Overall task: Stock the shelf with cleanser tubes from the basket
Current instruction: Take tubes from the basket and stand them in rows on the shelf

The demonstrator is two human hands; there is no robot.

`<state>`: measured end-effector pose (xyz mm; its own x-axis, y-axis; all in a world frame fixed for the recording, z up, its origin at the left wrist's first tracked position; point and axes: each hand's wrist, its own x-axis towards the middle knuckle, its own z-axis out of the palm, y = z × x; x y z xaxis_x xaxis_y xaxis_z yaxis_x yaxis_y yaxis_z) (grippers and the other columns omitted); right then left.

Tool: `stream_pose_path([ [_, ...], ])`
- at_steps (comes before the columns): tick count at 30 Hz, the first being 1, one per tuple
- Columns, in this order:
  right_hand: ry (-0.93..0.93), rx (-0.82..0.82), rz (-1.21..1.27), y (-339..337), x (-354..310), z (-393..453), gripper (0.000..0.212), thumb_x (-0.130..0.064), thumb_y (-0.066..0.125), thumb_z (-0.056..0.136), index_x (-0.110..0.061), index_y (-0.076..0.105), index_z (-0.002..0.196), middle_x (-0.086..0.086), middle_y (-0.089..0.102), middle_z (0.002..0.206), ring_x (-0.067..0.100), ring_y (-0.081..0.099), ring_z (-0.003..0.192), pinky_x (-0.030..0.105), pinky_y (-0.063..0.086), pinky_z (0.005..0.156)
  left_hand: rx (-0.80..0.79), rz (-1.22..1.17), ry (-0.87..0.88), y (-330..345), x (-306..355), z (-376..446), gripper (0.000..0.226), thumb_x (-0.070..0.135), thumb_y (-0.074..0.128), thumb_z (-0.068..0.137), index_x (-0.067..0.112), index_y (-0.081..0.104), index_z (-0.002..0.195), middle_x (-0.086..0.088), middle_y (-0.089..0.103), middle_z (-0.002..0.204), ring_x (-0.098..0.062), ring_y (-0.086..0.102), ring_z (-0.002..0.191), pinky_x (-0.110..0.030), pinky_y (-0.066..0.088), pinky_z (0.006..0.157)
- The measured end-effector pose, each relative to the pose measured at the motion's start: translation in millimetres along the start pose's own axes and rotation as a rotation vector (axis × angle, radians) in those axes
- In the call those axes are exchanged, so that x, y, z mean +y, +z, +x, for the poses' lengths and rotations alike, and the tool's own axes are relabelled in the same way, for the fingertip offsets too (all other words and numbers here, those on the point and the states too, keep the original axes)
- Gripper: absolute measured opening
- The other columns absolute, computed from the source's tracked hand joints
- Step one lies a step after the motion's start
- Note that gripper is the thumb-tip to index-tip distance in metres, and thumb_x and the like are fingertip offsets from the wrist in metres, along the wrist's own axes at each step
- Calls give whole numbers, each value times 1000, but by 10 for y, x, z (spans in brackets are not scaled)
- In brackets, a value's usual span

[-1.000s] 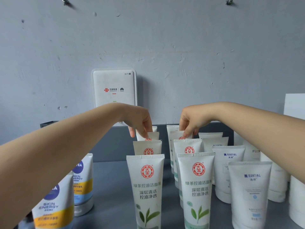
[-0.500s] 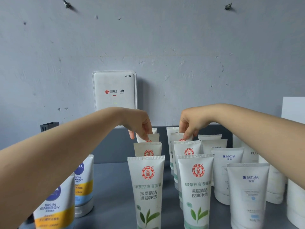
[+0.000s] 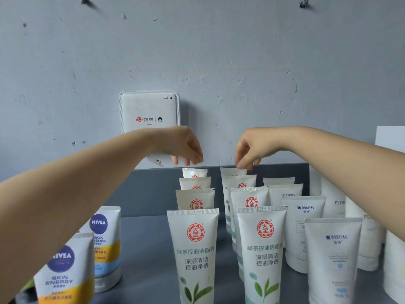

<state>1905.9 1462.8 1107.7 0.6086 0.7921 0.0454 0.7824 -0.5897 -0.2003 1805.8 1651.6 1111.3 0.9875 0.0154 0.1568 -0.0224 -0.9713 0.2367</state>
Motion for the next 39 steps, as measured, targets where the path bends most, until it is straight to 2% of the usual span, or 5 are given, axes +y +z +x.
stream_pose_path([
  [3, 7, 128, -57, -20, 36, 133, 13, -19, 66, 83, -12, 69, 94, -5, 67, 72, -4, 59, 53, 15, 47, 58, 114, 49, -2, -16, -24, 108, 23, 23, 68, 83, 17, 69, 105, 0, 69, 94, -8, 58, 63, -24, 50, 73],
  [7, 51, 24, -176, 45, 56, 302, 32, -23, 67, 83, -12, 64, 113, 2, 68, 102, 10, 59, 79, 23, 51, 79, -110, 185, -58, 100, -37, 244, 37, 27, 66, 85, 18, 60, 120, 3, 63, 115, -21, 60, 106, -30, 45, 97],
  [12, 66, -113, -197, 141, 66, 400, 28, -11, 63, 85, -12, 65, 112, 1, 65, 97, 22, 67, 86, 27, 53, 78, -246, 268, -83, 207, -15, 354, 40, 20, 62, 89, 18, 55, 128, 1, 54, 113, -16, 56, 84, -29, 50, 89],
  [18, 58, -130, -143, 194, 133, 449, 21, -4, 63, 83, -12, 67, 102, -2, 65, 85, 31, 67, 98, 31, 54, 82, -235, 306, -70, 257, -83, 441, 36, 11, 60, 88, 13, 59, 124, -4, 60, 121, -28, 63, 100, -17, 50, 69],
  [39, 57, -56, -134, 135, 84, 321, 27, -14, 64, 85, -14, 63, 112, 0, 65, 98, 23, 66, 83, 20, 49, 71, -157, 148, -104, 219, -88, 412, 28, 20, 63, 87, 11, 66, 113, -2, 68, 100, -20, 65, 90, -29, 57, 79],
])
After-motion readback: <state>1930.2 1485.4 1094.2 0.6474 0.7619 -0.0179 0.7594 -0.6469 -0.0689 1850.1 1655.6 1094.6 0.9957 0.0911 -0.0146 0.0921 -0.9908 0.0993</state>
